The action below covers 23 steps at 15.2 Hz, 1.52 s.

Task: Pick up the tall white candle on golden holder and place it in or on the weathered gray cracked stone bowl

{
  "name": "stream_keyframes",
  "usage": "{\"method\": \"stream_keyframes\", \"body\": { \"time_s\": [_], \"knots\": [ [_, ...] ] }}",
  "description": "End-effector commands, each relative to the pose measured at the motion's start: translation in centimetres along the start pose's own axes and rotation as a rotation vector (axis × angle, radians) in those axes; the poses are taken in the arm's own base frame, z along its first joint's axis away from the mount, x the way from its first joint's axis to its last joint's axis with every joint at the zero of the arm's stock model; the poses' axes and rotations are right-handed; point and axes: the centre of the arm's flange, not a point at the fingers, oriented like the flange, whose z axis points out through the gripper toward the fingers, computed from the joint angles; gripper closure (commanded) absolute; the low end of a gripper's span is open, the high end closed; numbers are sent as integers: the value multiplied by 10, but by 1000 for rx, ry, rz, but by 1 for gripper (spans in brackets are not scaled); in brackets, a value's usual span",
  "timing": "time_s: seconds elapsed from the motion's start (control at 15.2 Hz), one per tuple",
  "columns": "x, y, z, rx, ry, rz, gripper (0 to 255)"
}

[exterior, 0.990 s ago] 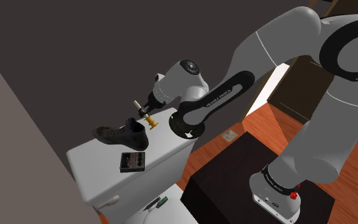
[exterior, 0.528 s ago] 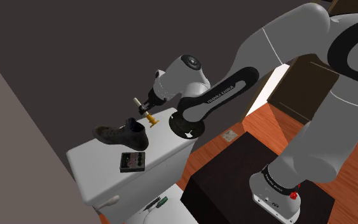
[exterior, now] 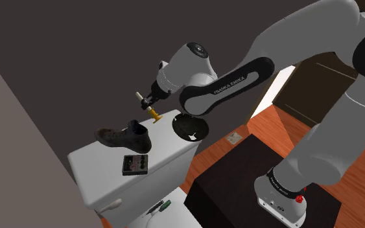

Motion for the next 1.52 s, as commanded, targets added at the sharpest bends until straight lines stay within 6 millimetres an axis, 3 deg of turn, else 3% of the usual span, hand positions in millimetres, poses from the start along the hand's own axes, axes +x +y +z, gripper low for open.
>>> {"method": "stream_keyframes", "body": {
  "time_s": [0.0,0.73,1.45],
  "knots": [
    [5,-1,-9,0,1,0,255],
    [32,-7,-55,0,1,0,255],
    [-76,57,-128,0,0,0,255]
  ]
}}
